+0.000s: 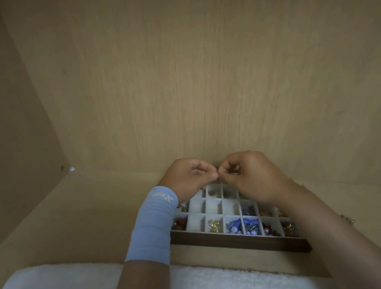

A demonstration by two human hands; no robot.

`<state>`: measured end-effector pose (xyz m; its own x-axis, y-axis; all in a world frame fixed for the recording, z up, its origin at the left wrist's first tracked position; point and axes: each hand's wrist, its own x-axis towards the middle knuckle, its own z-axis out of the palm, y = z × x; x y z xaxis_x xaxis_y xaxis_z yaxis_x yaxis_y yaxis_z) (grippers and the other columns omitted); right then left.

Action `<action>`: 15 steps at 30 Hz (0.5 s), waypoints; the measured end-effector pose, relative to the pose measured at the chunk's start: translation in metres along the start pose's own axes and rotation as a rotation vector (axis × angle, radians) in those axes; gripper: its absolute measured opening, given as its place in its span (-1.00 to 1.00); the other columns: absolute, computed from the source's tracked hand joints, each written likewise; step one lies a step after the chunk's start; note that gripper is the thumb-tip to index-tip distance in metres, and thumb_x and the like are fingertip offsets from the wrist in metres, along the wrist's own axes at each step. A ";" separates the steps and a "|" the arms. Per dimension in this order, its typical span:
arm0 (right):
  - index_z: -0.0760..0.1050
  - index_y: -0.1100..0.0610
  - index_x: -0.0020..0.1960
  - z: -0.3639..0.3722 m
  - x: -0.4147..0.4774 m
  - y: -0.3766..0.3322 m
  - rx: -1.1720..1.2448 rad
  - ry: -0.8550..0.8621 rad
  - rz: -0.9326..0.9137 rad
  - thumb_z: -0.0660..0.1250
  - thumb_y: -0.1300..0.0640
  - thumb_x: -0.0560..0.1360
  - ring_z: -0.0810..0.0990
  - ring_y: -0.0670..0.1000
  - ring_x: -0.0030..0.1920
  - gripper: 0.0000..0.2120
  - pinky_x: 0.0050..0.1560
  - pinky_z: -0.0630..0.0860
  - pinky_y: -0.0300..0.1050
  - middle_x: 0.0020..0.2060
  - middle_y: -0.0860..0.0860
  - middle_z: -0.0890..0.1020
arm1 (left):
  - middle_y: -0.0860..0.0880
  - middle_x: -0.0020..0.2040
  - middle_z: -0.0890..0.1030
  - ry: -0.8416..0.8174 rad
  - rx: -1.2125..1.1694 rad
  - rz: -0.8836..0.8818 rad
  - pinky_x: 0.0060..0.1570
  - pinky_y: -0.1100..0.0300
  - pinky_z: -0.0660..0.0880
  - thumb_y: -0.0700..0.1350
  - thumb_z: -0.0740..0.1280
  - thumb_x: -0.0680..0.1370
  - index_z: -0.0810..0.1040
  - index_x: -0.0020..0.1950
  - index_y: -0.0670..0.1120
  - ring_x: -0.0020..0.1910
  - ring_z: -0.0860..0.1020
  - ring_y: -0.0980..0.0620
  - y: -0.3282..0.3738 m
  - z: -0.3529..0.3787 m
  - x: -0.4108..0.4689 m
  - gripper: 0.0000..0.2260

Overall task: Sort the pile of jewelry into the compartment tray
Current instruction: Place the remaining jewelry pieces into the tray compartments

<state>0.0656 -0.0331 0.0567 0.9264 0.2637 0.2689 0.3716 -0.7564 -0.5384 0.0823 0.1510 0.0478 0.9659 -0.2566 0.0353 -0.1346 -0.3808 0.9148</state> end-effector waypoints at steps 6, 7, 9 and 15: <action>0.65 0.01 -0.16 0.015 0.007 -0.006 -0.237 -0.210 -0.031 0.38 0.04 0.54 0.57 -0.11 -0.19 -0.87 -0.10 0.54 -0.08 -0.25 -0.16 0.58 | 0.08 0.09 0.61 0.163 0.490 0.000 0.26 0.08 0.37 0.02 0.28 0.56 0.64 0.01 0.12 0.20 0.41 0.01 -0.021 -0.001 0.004 -0.85; 0.66 0.00 -0.14 0.017 0.007 -0.006 -0.266 -0.209 -0.045 0.38 0.05 0.54 0.55 -0.11 -0.18 -0.88 -0.11 0.52 -0.10 -0.25 -0.17 0.54 | 0.08 0.09 0.58 0.160 0.505 0.007 0.28 0.09 0.34 0.00 0.27 0.57 0.64 0.02 0.13 0.22 0.38 -0.01 -0.022 0.001 0.004 -0.85; 0.67 0.00 -0.11 0.020 0.009 -0.006 -0.323 -0.202 -0.068 0.38 0.05 0.53 0.52 -0.10 -0.17 -0.89 -0.13 0.50 -0.13 -0.23 -0.16 0.51 | 0.10 0.02 0.50 0.152 0.525 0.014 0.29 0.08 0.33 -0.03 0.25 0.59 0.63 0.01 0.14 0.24 0.36 -0.04 -0.024 0.003 0.005 -0.84; 0.70 0.02 -0.11 0.023 0.013 -0.006 -0.389 -0.213 -0.036 0.41 0.01 0.50 0.56 -0.08 -0.19 -0.87 -0.17 0.49 -0.14 -0.25 -0.13 0.60 | 0.03 0.15 0.52 0.172 0.607 0.026 0.33 0.03 0.30 0.00 0.24 0.60 0.60 0.10 0.14 0.25 0.36 -0.06 -0.025 0.008 0.008 -0.83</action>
<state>0.0771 -0.0114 0.0454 0.9205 0.3803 0.0892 0.3905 -0.9027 -0.1805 0.0914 0.1514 0.0215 0.9755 -0.1454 0.1653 -0.2117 -0.8253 0.5235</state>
